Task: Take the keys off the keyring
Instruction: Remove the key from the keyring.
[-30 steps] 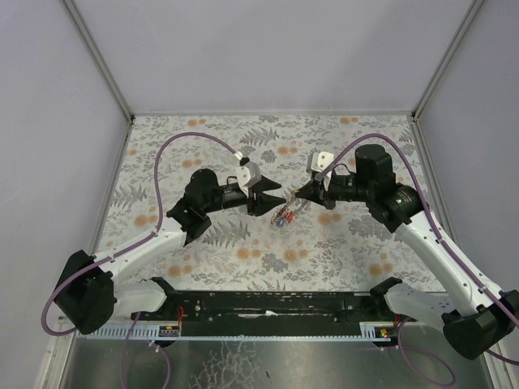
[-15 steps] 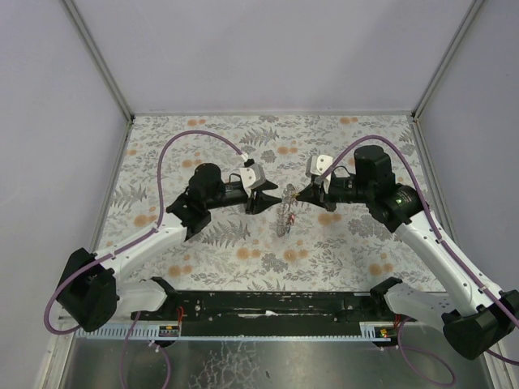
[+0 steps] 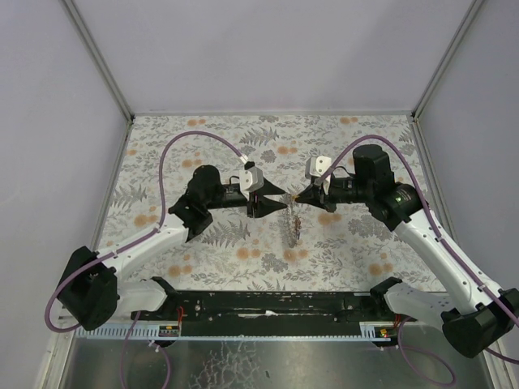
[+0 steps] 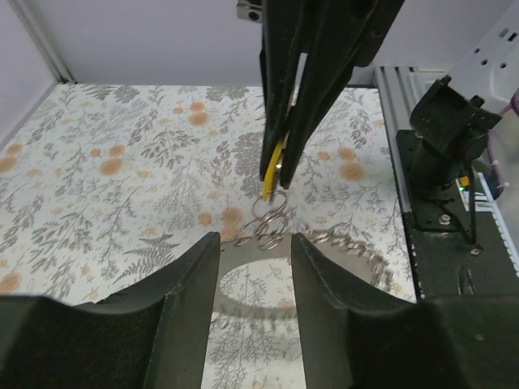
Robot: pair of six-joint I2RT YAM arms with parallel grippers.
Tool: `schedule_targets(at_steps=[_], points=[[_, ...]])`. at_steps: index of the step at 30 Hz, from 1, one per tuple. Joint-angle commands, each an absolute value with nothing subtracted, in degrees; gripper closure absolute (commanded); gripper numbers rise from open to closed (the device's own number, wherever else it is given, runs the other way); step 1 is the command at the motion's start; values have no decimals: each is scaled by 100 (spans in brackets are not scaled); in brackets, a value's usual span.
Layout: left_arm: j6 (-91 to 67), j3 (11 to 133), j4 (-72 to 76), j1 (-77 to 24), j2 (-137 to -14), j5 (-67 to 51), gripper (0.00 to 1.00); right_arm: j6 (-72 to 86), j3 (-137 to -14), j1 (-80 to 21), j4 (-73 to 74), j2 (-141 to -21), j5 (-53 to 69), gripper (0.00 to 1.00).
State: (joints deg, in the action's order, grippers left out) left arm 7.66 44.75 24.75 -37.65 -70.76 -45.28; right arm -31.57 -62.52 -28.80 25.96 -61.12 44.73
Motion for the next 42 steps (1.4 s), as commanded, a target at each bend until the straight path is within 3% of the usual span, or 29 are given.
schedule_targets(at_steps=[1,22,42], points=[[177,4297,3458,-3924,-7173,-4561,61,-3176,-6548,-2852,2306,-6104,4724,100],[497,4465,3043,-3990,-7379,-4294,63,-3079,-6498,-2855,2272,-6056,4842,100],[77,4515,3323,-4072,-7531,-4623,75,-3098,-6478,-2848,2312,-6091,4852,100]])
